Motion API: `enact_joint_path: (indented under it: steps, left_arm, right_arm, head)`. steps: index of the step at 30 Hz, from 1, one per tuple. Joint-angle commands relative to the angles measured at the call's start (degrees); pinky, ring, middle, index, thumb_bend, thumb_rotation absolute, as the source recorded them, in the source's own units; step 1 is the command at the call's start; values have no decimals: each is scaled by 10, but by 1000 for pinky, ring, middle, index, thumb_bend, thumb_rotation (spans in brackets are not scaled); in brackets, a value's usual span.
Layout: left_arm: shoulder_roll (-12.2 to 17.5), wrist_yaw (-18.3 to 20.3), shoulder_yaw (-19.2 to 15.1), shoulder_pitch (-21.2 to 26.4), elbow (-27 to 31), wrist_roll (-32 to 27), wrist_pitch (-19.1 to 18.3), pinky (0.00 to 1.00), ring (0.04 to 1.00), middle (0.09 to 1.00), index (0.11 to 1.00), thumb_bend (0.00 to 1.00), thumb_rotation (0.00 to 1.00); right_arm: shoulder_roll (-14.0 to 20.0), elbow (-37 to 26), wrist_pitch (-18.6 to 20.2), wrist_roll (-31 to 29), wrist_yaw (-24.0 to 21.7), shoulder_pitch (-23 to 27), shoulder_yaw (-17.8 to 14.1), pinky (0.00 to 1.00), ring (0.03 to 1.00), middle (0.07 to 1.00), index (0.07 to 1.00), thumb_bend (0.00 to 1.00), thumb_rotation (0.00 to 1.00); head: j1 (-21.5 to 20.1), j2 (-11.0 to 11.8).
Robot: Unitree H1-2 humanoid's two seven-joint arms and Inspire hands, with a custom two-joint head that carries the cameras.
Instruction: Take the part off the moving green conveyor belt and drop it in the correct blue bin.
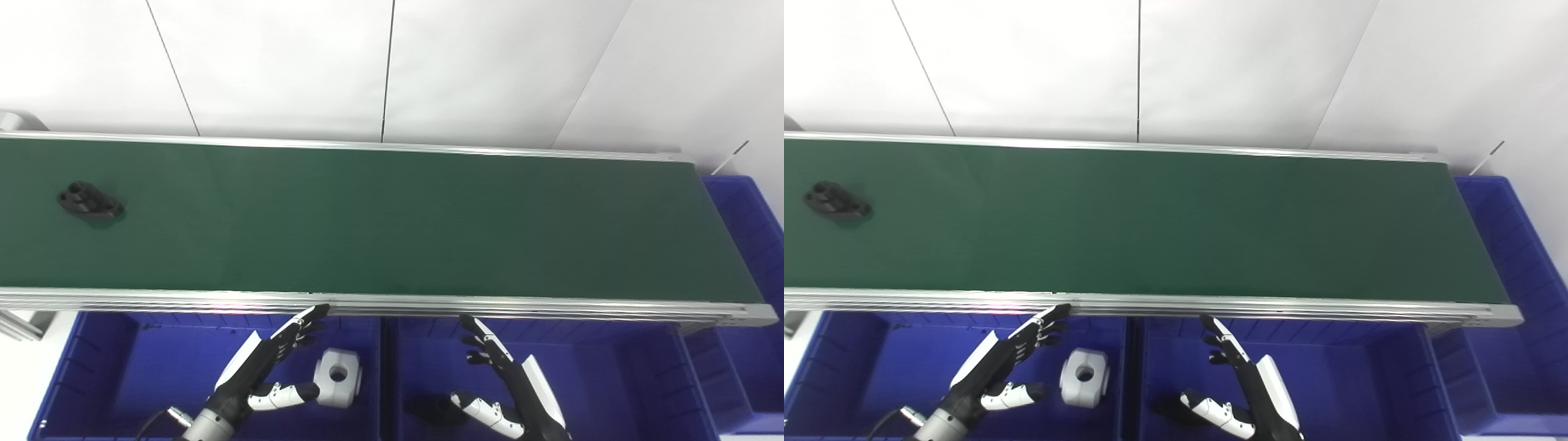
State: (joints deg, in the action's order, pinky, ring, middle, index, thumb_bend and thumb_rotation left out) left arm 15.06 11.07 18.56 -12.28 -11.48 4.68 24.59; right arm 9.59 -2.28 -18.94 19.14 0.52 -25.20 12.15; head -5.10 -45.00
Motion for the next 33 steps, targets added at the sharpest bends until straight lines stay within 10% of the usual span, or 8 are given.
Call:
enact_joint_path:
  steps: [1, 33]
  left_arm:
    - [6, -2, 1, 8, 10, -6, 23, 827, 893, 939, 951, 887, 737]
    - [4, 4, -1, 10, 4, -11, 23, 826, 890, 936, 947, 895, 732]
  right_arm:
    - [1, -12, -31, 1, 4, 1, 0, 743, 862, 918, 927, 782, 806]
    - [0, -12, -25, -3, 2, 3, 1, 753, 857, 909, 934, 786, 798]
  head:
    - [1, 0]
    - [0, 2]
